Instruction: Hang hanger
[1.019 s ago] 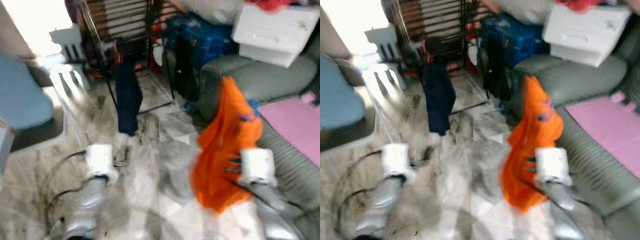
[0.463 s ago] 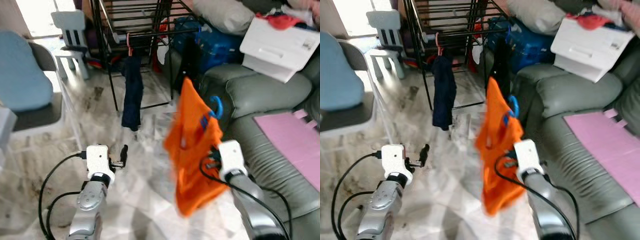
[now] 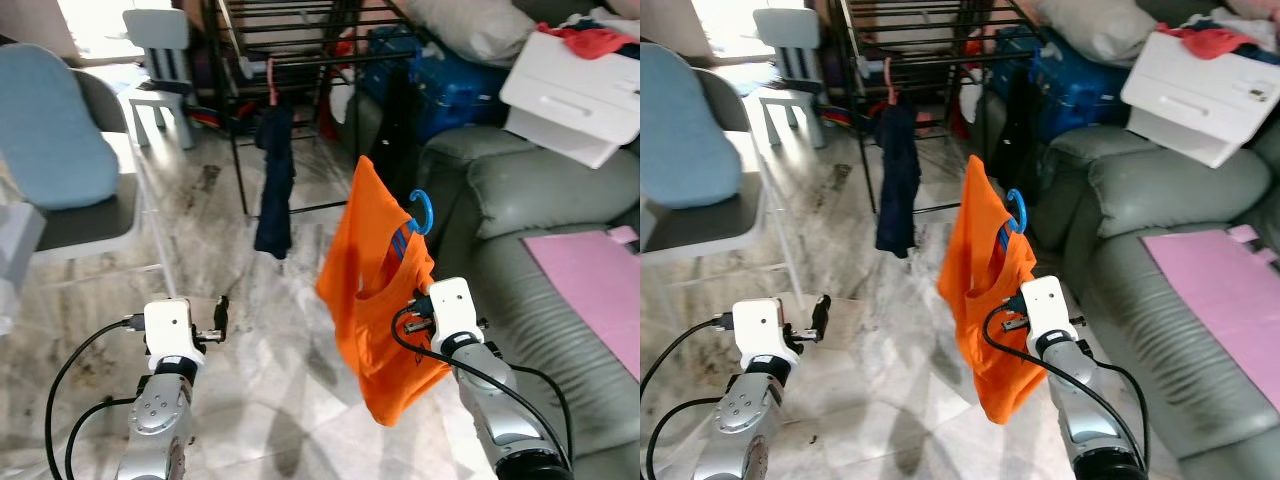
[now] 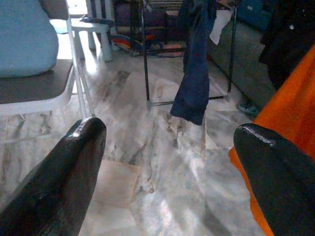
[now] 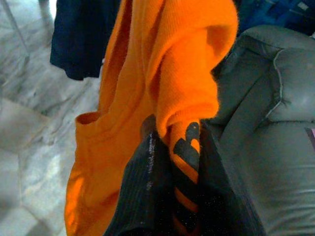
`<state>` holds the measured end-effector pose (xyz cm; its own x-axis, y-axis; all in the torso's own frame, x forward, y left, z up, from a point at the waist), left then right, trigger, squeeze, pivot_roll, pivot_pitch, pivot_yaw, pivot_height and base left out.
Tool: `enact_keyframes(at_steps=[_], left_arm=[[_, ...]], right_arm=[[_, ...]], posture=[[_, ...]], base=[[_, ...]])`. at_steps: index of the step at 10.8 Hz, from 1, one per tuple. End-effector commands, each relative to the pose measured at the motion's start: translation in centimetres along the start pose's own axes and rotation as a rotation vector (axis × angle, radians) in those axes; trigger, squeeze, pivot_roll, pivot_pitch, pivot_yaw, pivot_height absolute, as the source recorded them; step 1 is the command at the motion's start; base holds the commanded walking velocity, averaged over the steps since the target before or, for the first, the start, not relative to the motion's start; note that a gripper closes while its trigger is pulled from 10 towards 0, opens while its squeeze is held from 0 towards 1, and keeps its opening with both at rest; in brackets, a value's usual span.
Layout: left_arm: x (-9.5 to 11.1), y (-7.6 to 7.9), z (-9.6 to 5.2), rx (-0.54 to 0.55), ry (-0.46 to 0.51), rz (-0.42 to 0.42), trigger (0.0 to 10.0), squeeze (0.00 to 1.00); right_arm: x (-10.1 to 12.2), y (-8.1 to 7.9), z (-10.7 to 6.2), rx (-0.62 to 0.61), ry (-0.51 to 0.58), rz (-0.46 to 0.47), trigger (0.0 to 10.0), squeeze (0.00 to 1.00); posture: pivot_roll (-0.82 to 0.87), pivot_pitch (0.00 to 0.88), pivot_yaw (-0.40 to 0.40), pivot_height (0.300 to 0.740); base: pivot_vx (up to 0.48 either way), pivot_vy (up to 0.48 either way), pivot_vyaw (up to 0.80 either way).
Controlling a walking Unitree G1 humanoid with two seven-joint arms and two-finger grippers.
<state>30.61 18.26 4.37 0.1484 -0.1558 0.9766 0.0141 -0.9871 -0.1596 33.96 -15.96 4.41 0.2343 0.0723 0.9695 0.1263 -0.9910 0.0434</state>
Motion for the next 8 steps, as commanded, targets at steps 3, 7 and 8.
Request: enact_keyframes(at_steps=[3,7,8], left_arm=[[1.5,1.6,1.8,-0.091,0.024,0.017,10.0,0.00],[1.8,2.4,2.3,-0.128,0.025,0.018,10.0,0.00],[1.8,2.4,2.3,-0.127,0.026,0.020,10.0,0.00]], right_arm=[[1.3,0.5,-0.2,-0.046,0.068,0.023,10.0,0.00],[0.6,2.1,-0.9,-0.095,0.058,0.017,10.0,0.00],[0.6,1.8,-0.8,-0.089,0.058,0.018,10.0,0.00]], posture=[[-0.20,0.000,0.065,0.740],[-0.21,0.000,0.079,0.740],[-0.21,0.000,0.076,0.740]], base=[[-0.175,0.000,0.00],[-0.279,0.000,0.00],[-0.292,0.000,0.00]])
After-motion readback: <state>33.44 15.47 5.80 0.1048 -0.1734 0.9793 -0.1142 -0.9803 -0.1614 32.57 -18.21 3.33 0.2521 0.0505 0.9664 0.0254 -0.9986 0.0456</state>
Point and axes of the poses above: a point about 5 cm out from each wrist's last joint towards the gripper, its own z axis pointing out of the wrist towards the gripper, its own x axis along the axis of the wrist's last joint, y = z × x, the point moved 5 cm from there along z, pointing out of the wrist towards the gripper, and after that the axes turned 10 degrees about z, right-handed, at the moved point
